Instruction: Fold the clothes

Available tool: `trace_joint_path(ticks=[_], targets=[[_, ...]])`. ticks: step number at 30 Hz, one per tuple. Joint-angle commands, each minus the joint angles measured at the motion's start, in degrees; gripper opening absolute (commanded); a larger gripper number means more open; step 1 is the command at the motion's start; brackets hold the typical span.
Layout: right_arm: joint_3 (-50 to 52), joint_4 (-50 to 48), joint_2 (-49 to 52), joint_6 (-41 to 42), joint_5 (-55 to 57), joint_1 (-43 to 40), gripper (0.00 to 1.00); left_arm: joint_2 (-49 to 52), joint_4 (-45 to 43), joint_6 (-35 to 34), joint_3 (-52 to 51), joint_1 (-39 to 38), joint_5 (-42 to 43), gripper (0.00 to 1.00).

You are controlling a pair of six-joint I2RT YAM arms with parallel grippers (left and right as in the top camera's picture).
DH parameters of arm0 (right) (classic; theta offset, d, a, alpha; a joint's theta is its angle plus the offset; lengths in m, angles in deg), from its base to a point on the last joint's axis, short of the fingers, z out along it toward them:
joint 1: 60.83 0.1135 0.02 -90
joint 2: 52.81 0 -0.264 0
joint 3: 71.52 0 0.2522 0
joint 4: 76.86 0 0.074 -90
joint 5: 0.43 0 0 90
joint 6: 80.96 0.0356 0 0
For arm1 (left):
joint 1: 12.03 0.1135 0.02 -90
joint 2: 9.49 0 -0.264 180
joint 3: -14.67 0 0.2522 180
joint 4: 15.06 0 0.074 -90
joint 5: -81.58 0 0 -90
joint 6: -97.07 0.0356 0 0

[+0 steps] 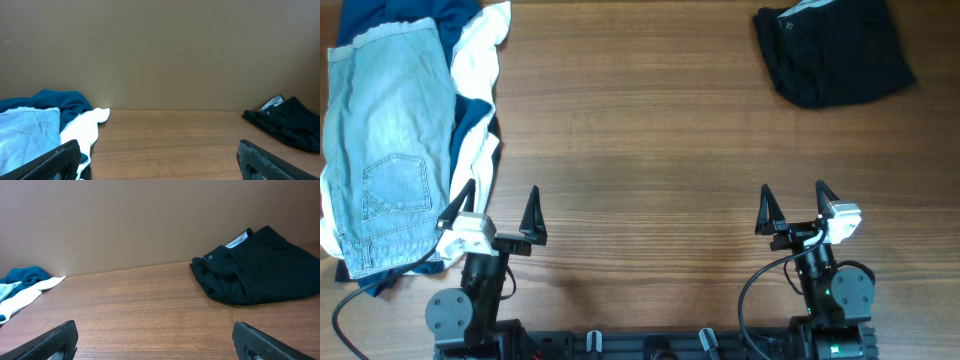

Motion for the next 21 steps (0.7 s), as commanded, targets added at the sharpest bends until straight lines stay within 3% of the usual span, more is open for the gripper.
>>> trace_joint_path(ticks=[1, 11, 21], targets=[[0.1, -0.2, -0.6, 0.7, 0.8, 0.4, 1.00, -0.7, -0.7, -0.3, -0.8, 0.0, 0.5, 1.00], [0.1, -0.2, -0.6, 0.7, 0.8, 0.4, 1.00, -0.7, -6.6, -0.3, -7.8, 0.0, 2.3, 1.00], [0.1, -0.2, -0.6, 0.7, 0.8, 0.4, 1.00, -0.7, 2.2, -0.3, -7.8, 0.0, 2.2, 1.00]])
